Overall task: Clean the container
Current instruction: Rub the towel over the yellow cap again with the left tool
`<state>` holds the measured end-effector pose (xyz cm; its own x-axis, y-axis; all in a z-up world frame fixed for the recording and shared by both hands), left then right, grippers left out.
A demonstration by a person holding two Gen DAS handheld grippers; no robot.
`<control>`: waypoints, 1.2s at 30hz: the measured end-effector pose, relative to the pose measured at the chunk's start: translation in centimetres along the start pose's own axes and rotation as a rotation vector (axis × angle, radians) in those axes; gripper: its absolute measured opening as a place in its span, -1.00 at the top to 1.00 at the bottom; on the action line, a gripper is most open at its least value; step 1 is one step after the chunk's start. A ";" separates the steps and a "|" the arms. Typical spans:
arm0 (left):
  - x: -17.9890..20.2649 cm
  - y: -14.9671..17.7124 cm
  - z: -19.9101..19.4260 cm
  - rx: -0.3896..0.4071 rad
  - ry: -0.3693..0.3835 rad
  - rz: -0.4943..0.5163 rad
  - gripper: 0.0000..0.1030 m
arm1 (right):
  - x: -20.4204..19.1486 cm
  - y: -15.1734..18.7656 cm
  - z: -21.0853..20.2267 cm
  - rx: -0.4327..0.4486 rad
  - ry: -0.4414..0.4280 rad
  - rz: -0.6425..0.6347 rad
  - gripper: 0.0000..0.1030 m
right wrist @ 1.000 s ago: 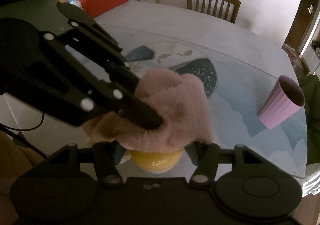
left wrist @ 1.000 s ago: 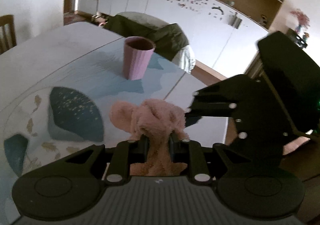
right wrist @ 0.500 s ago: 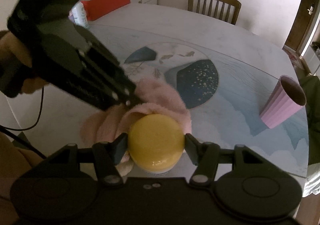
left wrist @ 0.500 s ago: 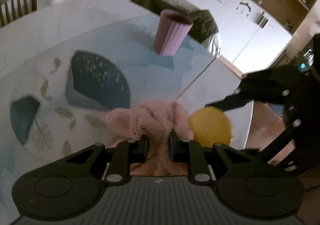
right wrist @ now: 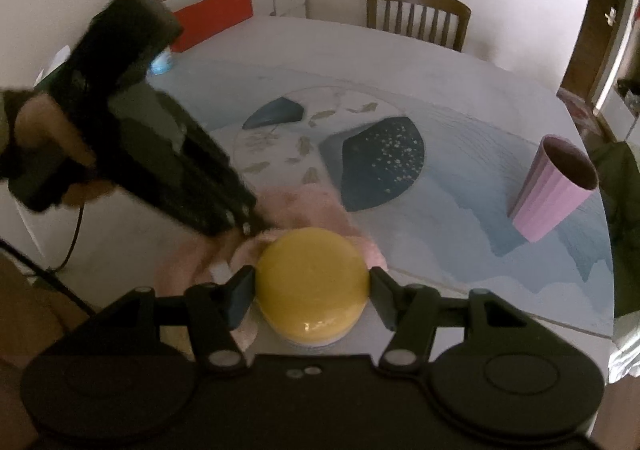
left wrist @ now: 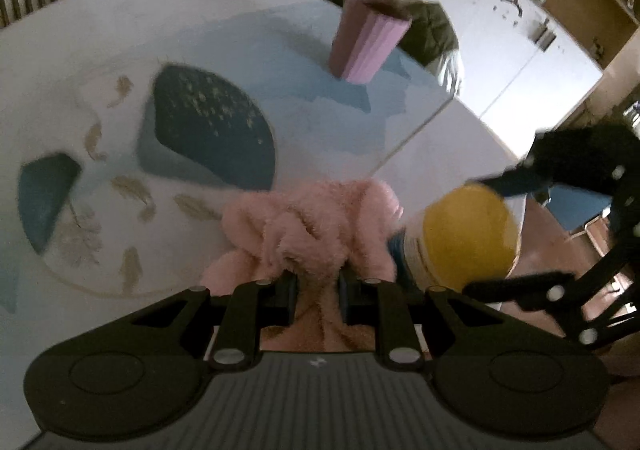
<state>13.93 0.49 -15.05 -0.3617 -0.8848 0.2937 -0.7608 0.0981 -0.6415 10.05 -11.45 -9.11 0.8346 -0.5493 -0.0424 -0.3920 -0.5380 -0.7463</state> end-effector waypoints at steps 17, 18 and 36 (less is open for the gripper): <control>8.3 -4.7 -4.4 0.085 0.214 0.102 0.61 | 0.1 1.7 -1.8 0.092 -0.091 -0.092 -0.18; 8.6 -4.5 -3.8 0.074 0.214 0.102 0.61 | 0.1 1.8 -1.9 0.096 -0.095 -0.095 -0.18; 4.7 -0.7 1.7 -0.033 0.074 0.001 0.63 | 2.3 2.9 -3.1 0.137 -0.134 -0.048 -0.18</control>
Point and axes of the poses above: each gripper's, at about its wrist camera, not at the fingertips, and z roughly the way its jaws point, x to its right, y to its underside, the point moved 8 cm from there along z, roughly the way its jaws point, and after that the axes turned 11 degrees about x, right-handed, at the moved point
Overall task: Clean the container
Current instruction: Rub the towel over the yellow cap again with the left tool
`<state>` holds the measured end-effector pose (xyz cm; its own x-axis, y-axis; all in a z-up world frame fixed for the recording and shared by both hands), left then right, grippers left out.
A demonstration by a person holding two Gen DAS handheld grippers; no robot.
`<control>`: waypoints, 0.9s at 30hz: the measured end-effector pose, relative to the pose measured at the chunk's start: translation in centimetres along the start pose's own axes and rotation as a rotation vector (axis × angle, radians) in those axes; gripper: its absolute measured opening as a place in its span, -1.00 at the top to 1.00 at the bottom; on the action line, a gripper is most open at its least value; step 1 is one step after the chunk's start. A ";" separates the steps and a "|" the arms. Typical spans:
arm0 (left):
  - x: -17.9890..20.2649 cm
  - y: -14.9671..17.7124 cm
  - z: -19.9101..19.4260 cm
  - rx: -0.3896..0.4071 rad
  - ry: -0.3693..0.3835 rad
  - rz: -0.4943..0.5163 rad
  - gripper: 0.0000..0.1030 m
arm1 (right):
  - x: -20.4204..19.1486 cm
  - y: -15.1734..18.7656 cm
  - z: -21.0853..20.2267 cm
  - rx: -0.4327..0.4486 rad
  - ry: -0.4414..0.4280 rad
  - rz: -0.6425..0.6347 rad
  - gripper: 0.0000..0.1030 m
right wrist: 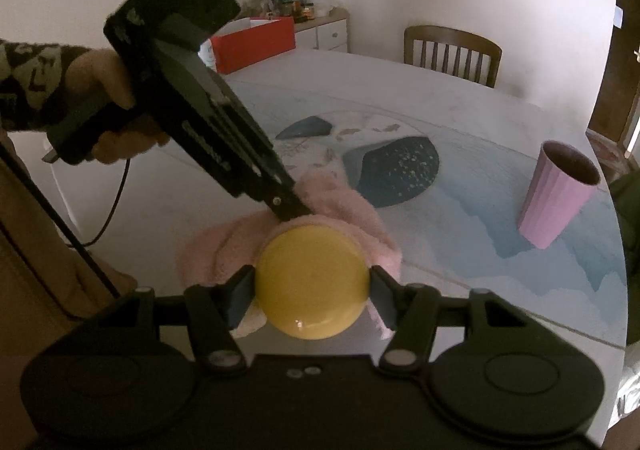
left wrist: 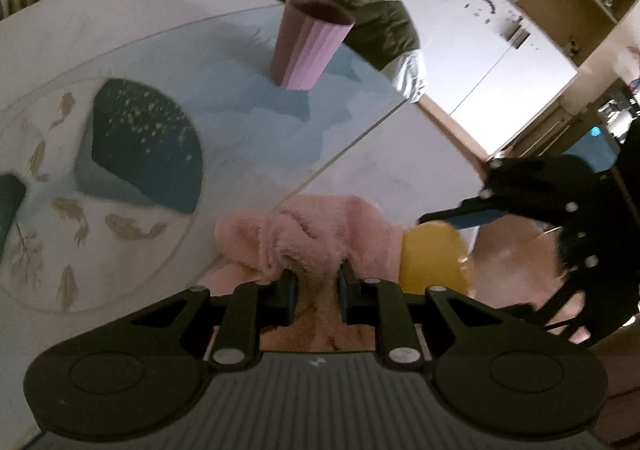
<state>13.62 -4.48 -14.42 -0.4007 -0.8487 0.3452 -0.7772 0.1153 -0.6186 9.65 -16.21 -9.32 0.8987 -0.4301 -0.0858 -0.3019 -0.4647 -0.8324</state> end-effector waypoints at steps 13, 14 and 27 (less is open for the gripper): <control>-1.6 1.1 -0.1 -0.008 -0.114 -0.040 0.62 | 1.4 2.6 -1.2 -0.065 0.004 0.011 -0.17; -1.3 0.7 -0.8 0.009 -0.103 -0.035 0.62 | 1.3 3.0 -1.3 -0.077 0.004 -0.005 -0.17; 8.4 -3.9 -2.4 0.084 0.069 0.152 0.62 | 1.5 3.1 -1.4 -0.065 -0.019 -0.051 -0.17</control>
Point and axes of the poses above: each gripper's, at about its wrist camera, not at the fingertips, and z roughly the way its jaws point, x to its right, y to its underside, the point moved 8 cm from there along z, roughly the way its jaws point, and after that the axes turned 11 degrees about x, right-handed, at the moved point
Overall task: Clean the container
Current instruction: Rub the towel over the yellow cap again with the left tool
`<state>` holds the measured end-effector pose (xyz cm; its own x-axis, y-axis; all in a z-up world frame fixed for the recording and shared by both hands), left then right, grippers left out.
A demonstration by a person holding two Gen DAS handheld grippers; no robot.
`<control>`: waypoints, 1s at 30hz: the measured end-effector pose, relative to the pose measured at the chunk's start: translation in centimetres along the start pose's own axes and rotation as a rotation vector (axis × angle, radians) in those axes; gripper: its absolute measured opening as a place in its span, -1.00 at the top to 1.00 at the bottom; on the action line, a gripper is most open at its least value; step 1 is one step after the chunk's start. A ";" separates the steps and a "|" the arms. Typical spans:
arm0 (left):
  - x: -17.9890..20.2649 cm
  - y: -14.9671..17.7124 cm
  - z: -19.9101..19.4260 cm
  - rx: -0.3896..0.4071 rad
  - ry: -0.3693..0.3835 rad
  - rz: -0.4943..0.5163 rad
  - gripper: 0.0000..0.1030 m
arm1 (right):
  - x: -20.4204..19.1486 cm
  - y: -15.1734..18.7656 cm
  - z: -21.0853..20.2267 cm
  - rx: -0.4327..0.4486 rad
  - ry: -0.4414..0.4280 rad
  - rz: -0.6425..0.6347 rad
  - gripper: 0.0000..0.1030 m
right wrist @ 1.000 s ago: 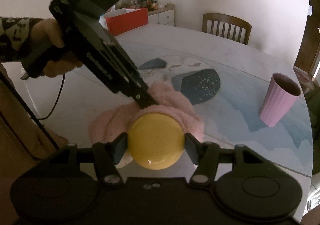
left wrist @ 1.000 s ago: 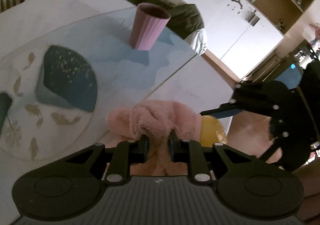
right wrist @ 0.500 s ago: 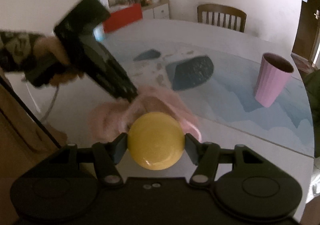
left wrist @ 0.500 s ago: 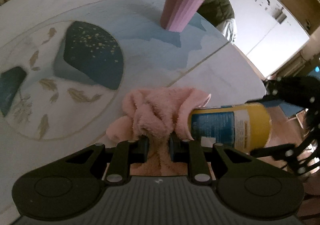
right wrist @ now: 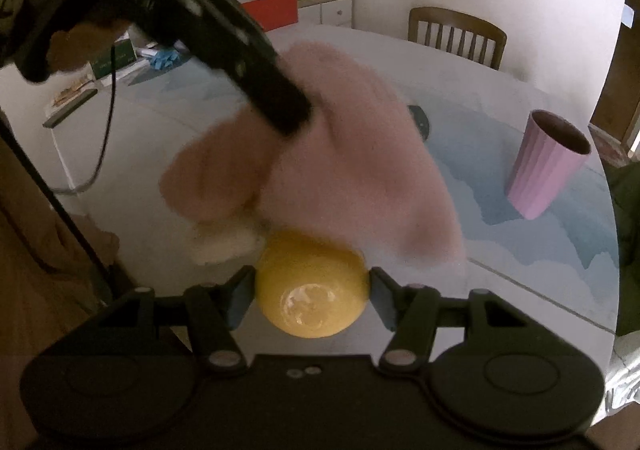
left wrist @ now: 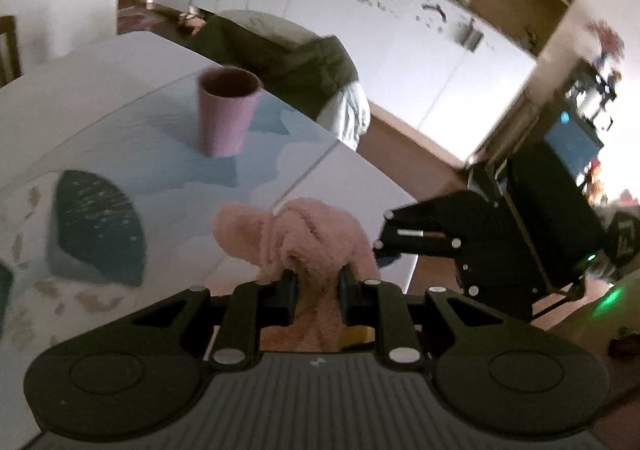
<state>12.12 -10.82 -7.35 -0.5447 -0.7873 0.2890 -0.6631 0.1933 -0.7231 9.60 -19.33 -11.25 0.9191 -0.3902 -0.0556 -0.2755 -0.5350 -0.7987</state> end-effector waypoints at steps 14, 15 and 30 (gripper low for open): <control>-4.7 2.4 2.8 -0.063 -0.137 -0.059 0.63 | -0.4 -0.6 0.0 0.016 0.006 -0.009 -0.17; -5.1 2.6 2.8 -0.066 -0.149 -0.064 0.63 | -0.4 -0.7 0.0 0.018 0.006 -0.010 -0.17; -9.8 6.5 2.3 -0.093 -0.288 -0.111 0.62 | 1.5 -3.8 1.0 0.031 0.035 0.131 -0.17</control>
Point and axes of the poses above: each gripper's, at about its wrist camera, not at the fingertips, and z roughly the way its jaws point, x to its right, y to its underside, the point moved 8 cm from there along z, roughly the way its jaws point, and after that the axes turned 11 degrees about x, right-handed, at the moved point
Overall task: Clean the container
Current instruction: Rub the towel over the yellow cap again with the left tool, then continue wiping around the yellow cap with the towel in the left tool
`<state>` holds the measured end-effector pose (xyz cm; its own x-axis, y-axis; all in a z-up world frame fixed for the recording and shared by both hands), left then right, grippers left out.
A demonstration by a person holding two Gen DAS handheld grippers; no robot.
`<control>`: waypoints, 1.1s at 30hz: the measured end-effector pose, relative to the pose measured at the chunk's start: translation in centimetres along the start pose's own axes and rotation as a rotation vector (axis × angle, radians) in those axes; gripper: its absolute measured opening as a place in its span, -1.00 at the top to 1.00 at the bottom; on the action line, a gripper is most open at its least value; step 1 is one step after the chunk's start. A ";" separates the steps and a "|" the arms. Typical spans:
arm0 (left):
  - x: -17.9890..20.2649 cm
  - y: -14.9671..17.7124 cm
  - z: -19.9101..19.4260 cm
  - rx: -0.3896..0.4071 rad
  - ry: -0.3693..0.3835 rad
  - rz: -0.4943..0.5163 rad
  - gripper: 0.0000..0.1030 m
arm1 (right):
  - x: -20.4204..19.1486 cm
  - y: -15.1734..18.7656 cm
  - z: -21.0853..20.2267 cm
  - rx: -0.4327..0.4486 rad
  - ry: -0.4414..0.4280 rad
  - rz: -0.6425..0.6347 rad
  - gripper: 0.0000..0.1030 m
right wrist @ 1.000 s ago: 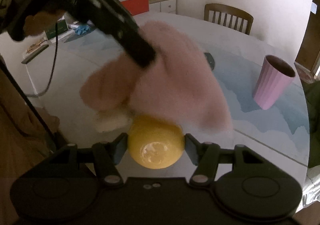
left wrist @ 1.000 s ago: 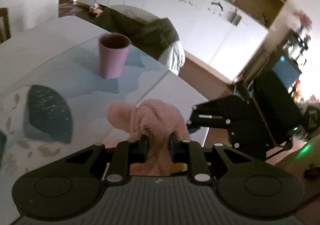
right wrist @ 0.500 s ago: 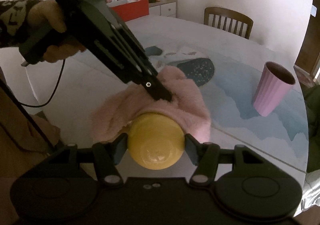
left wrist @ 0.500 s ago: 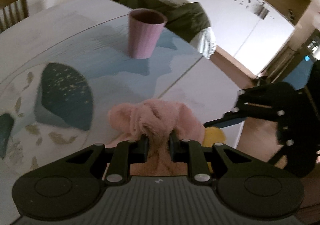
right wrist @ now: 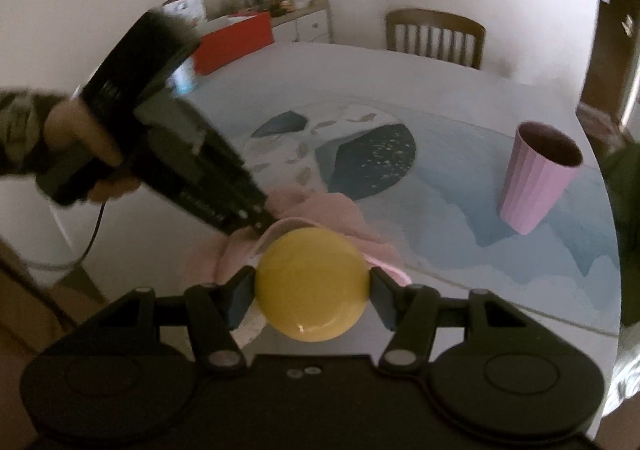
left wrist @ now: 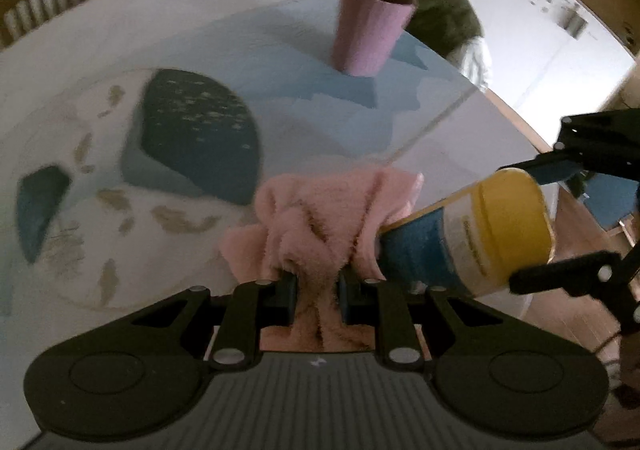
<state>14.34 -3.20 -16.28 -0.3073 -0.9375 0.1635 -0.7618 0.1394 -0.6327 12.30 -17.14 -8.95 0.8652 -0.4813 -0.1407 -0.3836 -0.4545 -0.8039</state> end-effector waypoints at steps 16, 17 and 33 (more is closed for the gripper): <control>2.2 -4.8 -10.2 0.263 0.137 -0.010 0.62 | -0.4 -1.6 2.3 -0.045 0.068 0.028 -0.17; 2.5 -5.1 -10.5 0.269 0.151 -0.001 0.62 | -0.5 -1.7 2.4 -0.047 0.068 0.025 -0.17; 3.8 -4.4 -6.5 0.187 0.222 0.037 0.62 | -1.8 -2.5 4.2 -0.068 0.070 -0.021 -0.17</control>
<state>12.84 -5.27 -8.00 -0.4657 -0.8374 0.2861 -0.6356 0.0915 -0.7666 13.02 -12.00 -9.14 0.8492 -0.5217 -0.0815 -0.3888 -0.5135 -0.7650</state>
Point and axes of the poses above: each gripper's, at about its wrist camera, not at the fingertips, and z roughly the way its jaws point, x to its right, y to its underside, the point moved 8 cm from there along z, roughly the way its jaws point, and after that the axes turned 11 degrees about x, right-handed, at the moved point
